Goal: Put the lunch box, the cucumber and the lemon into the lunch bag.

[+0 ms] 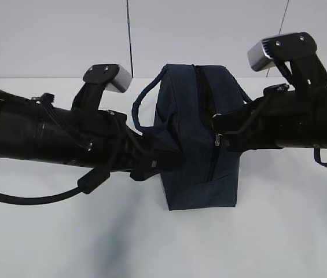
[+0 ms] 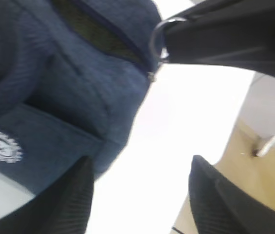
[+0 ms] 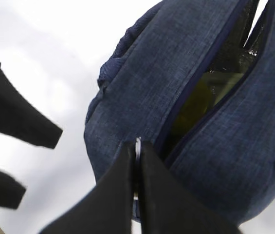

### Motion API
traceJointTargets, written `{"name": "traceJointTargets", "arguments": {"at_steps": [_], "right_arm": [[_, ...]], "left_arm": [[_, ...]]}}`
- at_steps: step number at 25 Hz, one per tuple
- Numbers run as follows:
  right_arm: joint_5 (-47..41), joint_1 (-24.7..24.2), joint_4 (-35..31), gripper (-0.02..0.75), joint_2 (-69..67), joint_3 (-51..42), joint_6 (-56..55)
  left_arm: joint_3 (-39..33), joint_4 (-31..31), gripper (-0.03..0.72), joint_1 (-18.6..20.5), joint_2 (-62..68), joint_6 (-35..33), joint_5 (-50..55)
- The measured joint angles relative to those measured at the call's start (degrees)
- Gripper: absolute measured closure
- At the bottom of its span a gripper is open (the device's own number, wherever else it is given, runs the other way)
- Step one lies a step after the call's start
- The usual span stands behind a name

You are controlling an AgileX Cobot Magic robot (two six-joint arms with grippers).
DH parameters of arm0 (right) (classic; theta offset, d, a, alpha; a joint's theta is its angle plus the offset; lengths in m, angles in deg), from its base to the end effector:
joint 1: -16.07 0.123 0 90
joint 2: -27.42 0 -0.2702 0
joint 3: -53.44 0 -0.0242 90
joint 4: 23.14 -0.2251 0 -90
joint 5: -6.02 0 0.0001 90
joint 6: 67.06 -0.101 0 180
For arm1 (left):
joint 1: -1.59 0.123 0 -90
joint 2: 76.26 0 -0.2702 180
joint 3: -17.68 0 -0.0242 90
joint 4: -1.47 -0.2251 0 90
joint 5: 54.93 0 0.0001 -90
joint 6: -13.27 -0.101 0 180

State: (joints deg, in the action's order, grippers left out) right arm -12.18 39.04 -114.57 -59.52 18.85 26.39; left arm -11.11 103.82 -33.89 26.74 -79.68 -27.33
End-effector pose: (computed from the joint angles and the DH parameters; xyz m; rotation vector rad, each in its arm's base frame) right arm 0.2383 0.1354 0.2462 -0.6456 2.0317 0.5532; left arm 0.2325 -0.2219 0.2022 0.7539 2.1511 -0.9574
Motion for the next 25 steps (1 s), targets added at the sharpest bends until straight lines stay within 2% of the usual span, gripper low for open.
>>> {"name": "traceJointTargets", "arguments": {"at_steps": [12, 25], "right_arm": [[-3.71, 0.0, -2.57, 0.738, 0.0, 0.0, 0.0], [-6.42, 0.0, -2.57, 0.738, 0.0, 0.0, 0.0]], "left_arm": [[0.27, 0.4, 0.244, 0.0, 3.4, -5.49, -1.73], [3.97, 0.5, 0.253, 0.0, 5.05, -6.27, -2.57]]}}
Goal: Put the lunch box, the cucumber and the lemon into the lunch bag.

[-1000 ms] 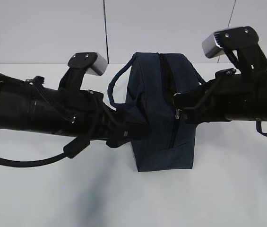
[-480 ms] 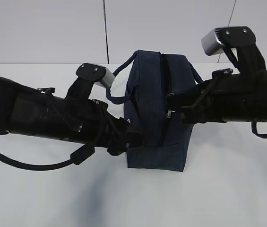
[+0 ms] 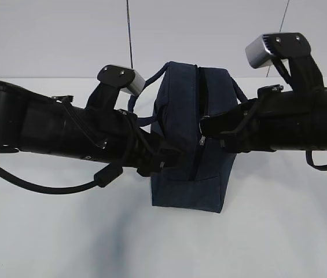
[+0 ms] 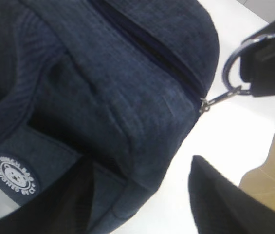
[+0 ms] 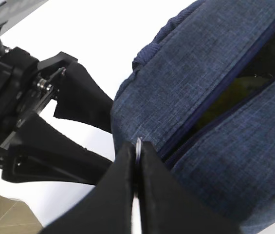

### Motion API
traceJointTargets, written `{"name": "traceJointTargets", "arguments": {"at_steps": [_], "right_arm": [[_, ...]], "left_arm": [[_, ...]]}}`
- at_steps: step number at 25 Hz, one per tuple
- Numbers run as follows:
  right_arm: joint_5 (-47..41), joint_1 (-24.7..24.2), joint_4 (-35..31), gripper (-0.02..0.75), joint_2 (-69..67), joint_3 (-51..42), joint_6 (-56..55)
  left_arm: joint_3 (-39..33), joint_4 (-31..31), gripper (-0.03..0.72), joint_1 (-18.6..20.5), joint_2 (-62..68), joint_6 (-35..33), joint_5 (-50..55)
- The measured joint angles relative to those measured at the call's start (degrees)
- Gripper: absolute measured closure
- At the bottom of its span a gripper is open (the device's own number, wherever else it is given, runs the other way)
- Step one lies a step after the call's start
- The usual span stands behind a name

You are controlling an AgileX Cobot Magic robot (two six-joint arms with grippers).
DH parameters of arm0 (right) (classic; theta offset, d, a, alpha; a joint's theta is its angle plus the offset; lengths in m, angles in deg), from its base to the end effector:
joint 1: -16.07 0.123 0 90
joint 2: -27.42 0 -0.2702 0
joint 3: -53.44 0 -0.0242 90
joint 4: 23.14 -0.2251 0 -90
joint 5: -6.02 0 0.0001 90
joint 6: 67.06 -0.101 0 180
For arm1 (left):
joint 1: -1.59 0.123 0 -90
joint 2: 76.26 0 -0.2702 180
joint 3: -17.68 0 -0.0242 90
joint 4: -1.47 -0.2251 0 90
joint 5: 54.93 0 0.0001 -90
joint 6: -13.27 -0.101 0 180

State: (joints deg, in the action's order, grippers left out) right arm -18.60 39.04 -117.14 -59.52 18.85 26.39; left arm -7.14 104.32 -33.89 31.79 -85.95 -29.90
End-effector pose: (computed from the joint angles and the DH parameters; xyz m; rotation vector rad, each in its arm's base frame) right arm 0.2321 0.1440 0.2502 -0.6606 2.0074 0.6988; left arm 0.2516 -0.2306 0.1892 0.8348 2.1264 -0.8516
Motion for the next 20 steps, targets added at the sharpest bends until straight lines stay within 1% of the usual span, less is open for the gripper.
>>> {"name": "traceJointTargets", "arguments": {"at_steps": [1, 3, 9, 12, 14, 20], "right_arm": [[0.0, 0.0, 0.0, 0.738, 0.0, 0.0, 0.0], [-0.12, 0.0, 0.0, 0.738, 0.0, 0.0, 0.0], [-0.57, 0.0, 0.0, 0.738, 0.0, 0.0, 0.0], [-1.18, 0.0, 0.0, 0.738, 0.0, 0.0, 0.0], [-1.31, 0.0, 0.0, 0.738, 0.0, 0.0, 0.0], [-1.41, 0.0, 0.0, 0.738, 0.0, 0.0, -0.11]], "left_arm": [[0.0, 0.0, 0.265, 0.0, 0.03, 0.0, 0.0], [0.0, 0.0, 0.32, 0.0, 0.12, 0.0, 0.58], [0.0, 0.0, 0.569, 0.0, 0.15, 0.0, 0.7], [0.0, 0.0, 0.666, 0.0, 0.15, 0.0, 0.7], [0.0, 0.0, 0.693, 0.0, 0.15, 0.0, 0.7], [0.0, 0.0, 0.698, 0.0, 0.15, 0.0, 0.7]]}}
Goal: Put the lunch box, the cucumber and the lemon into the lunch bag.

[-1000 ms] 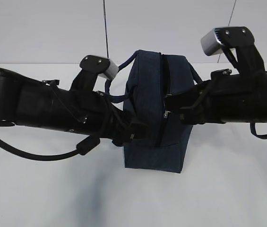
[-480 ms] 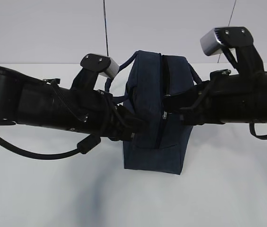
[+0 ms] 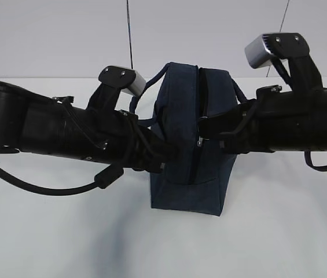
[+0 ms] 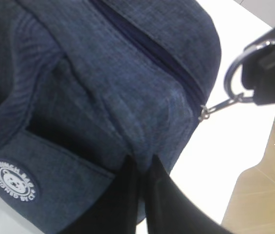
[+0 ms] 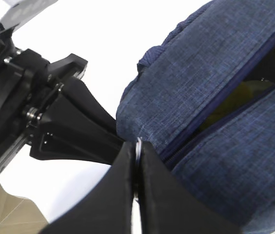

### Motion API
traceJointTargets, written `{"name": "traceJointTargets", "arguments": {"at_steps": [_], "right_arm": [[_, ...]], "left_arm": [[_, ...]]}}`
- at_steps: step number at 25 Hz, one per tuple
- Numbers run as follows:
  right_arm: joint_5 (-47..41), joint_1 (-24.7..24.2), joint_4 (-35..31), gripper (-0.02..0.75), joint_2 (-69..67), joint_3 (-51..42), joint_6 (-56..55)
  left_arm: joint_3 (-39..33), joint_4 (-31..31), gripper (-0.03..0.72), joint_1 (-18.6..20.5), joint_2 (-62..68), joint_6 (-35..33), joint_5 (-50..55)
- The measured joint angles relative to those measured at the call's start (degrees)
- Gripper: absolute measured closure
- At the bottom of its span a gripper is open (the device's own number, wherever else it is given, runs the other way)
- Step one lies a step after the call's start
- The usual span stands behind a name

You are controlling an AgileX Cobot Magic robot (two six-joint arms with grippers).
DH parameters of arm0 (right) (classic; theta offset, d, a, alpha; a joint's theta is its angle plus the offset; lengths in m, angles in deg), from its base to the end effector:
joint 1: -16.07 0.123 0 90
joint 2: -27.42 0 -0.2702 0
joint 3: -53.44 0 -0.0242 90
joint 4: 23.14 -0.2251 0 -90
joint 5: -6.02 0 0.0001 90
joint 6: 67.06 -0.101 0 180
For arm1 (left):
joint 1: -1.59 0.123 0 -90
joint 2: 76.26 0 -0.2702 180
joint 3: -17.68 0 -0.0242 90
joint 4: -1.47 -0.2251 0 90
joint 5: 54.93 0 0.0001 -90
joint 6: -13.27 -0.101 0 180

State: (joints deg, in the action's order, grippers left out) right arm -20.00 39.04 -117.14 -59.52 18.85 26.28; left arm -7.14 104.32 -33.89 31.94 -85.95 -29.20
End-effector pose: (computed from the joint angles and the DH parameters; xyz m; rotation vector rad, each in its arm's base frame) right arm 0.2304 0.1458 0.2509 -0.6724 2.0013 0.7257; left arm 0.2509 -0.2314 0.1889 0.8401 2.1243 -0.8654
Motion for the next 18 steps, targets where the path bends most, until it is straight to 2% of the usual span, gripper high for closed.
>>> {"name": "traceJointTargets", "arguments": {"at_steps": [18], "right_arm": [[3.87, 0.0, 0.0, 0.738, -0.76, 3.21, -0.94]], "left_arm": [[0.0, 0.12, 0.698, 0.0, 0.1, 0.0, -0.55]]}}
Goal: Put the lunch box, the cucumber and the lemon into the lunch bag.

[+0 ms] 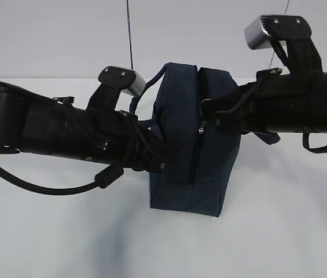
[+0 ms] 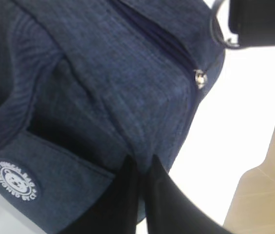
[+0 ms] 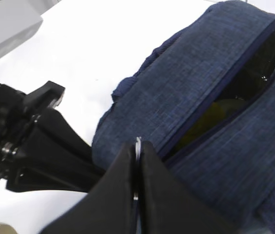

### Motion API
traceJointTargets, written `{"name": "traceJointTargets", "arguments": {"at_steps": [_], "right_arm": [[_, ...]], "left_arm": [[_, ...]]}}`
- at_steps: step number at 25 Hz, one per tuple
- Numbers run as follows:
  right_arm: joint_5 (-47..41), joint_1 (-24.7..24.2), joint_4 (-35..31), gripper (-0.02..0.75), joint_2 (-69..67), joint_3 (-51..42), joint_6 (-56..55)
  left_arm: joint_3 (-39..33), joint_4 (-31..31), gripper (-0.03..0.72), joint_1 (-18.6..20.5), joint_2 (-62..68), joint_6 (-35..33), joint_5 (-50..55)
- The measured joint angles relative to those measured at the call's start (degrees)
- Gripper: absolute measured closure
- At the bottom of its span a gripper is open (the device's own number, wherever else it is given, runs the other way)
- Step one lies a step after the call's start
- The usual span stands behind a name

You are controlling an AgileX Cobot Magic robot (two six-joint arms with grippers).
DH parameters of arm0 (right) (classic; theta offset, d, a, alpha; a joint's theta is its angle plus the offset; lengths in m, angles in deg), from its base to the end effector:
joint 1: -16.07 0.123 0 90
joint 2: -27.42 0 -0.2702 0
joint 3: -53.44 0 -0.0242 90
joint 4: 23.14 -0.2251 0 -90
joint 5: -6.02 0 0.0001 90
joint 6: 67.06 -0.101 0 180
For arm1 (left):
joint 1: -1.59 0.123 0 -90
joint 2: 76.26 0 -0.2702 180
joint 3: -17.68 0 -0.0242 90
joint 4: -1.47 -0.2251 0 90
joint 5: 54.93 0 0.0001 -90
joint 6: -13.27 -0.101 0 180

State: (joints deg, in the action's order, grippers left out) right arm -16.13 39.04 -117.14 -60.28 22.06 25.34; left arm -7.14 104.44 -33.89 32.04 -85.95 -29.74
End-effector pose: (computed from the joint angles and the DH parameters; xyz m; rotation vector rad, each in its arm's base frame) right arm 0.2435 0.1446 0.2616 -0.6173 1.9834 0.6632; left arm 0.2517 -0.2309 0.1880 0.8339 2.1303 -0.8554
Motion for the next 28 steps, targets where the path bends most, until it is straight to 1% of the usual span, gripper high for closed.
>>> {"name": "traceJointTargets", "arguments": {"at_steps": [4, 12, 21, 28], "right_arm": [[1.68, 0.0, -0.09, 0.738, -0.95, 1.38, -0.11], [2.04, 0.0, -0.33, 0.738, -5.51, 6.92, -0.11], [6.73, 0.0, -0.32, 0.738, -9.54, 11.25, -0.2], [6.83, -1.89, -0.87, 0.738, -13.26, 15.74, -0.2]], "left_arm": [[0.0, 0.0, 0.698, 0.0, 0.0, 0.0, -0.47], [0.0, 0.0, 0.698, 0.0, 0.0, 0.0, -1.39], [0.0, 0.0, 0.698, 0.0, 0.0, 0.0, -1.97], [0.0, 0.11, 0.698, 0.0, 0.0, 0.0, -2.16]]}}
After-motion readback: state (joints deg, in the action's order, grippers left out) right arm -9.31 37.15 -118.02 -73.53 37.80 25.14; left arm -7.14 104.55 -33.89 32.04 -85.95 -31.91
